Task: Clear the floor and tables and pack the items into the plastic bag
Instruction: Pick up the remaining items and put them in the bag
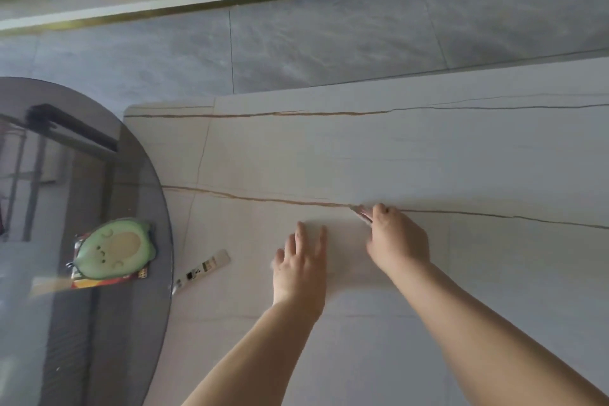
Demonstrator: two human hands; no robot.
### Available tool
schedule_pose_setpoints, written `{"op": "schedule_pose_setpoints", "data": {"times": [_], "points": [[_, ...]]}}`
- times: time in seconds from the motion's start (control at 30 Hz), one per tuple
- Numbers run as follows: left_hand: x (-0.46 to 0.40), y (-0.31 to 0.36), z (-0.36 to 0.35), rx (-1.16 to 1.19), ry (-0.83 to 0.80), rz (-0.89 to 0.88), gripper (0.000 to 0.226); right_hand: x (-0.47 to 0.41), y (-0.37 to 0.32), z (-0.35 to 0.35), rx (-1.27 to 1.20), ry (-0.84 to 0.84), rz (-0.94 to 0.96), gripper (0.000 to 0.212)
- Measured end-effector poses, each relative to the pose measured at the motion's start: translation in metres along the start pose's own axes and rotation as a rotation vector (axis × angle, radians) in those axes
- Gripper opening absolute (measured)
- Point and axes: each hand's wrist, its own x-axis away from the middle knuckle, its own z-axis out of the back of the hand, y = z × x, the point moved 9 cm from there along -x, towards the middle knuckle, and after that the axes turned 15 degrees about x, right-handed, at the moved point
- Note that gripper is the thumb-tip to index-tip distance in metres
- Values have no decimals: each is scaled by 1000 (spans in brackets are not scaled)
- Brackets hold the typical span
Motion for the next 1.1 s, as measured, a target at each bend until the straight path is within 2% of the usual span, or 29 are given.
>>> {"op": "schedule_pose_setpoints", "data": {"times": [0.13, 0.33, 0.53, 0.67, 0.83, 0.97, 1.1], "points": [[43, -30, -11, -75, -77, -46, 94, 21, -44, 13, 30, 51, 189, 23], [90, -95, 3, 24, -34, 66, 86, 47, -158, 21, 94, 126, 605, 20], [119, -140, 10, 85, -3, 112, 85, 70, -251, 23, 95, 194, 798, 28], [124, -152, 10, 105, 29, 76, 84, 75, -286, 12, 153, 136, 805, 35], [124, -154, 4, 119, 43, 33, 80, 75, -293, -9, 258, 94, 744, 38], [125, -156, 1, 97, 7, 14, 77, 79, -285, -6, 259, 253, 648, 14], [133, -153, 2, 76, -20, -12, 82, 86, -254, 3, 227, 346, 501, 25]]}}
